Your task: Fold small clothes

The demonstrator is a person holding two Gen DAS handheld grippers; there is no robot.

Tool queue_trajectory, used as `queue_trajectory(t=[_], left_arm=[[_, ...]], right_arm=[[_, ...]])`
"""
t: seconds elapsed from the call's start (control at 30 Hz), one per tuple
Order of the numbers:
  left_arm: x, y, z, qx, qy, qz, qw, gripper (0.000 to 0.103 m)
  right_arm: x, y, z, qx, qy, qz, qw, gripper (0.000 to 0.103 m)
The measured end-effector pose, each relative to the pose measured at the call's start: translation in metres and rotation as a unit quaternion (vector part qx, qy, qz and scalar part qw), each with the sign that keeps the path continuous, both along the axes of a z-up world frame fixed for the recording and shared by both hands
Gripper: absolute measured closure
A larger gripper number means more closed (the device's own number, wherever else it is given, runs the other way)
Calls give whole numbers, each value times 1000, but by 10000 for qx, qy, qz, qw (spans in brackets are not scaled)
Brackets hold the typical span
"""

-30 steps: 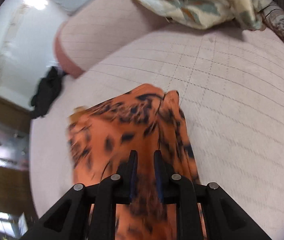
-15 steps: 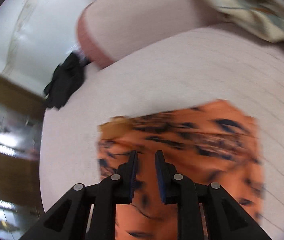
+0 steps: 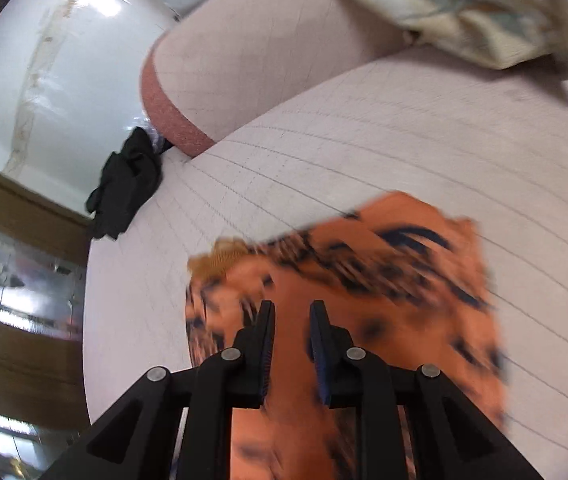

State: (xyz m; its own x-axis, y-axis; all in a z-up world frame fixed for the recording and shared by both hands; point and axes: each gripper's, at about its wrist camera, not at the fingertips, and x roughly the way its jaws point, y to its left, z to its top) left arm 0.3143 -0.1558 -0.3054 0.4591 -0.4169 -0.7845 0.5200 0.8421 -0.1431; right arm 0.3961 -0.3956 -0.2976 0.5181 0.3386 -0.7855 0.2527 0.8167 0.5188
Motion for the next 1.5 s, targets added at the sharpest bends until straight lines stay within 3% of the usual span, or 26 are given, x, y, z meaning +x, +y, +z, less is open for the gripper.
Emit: queue_trajectory(t=[0.13,0.27,0.4,0.57,0.67,0.77,0.83,0.93,1.03,1.23,1.37,1.4,1.5], left_arm=[[0,6,4,-32,-39,190,9998,24],[2,12,4,-69,-9,416,9991,24],[0,15,9,-222,-47,683,9974,24],[-1,16,17,-610,14,970,9934,24],[-1,3,10,-355,45,922,9951,24],[-4,-17,-9,399,-29,790,9961,23],[-9,-18,-8,425,-229,807,9956,22],[-13,-23,-4,668,-468,631,9947,21],[-12,-23,-5,679,-502,586,9947,21],[-12,-23,-6,737,-604,501,9942,16],[-9,-24,-8,747,-596,482,9943,16],[-9,-25,-8,747,-626,473,9941,16],[-9,-26,-8,785,-660,487,9935,13]], right_arm=[[-73,-18,9,-259,84,-15,9996,81],[-121,-16,-18,-541,701,177,9959,83],[-158,-1,-35,-625,326,59,9975,82],[-186,15,-46,-508,471,-273,9972,83],[-183,26,-54,-519,565,-229,9968,84],[-187,17,-39,-351,441,-330,9979,83],[-194,9,-22,-92,32,-459,9989,81],[-198,3,11,-461,-666,-609,9949,81],[-181,-2,31,-568,-881,-716,9919,81],[-131,-1,14,-210,-754,-780,9939,81],[-100,6,-38,-264,37,-544,9982,82],[-98,7,-47,-234,37,-518,9984,82],[-95,8,-39,-325,-19,-359,9988,82]])
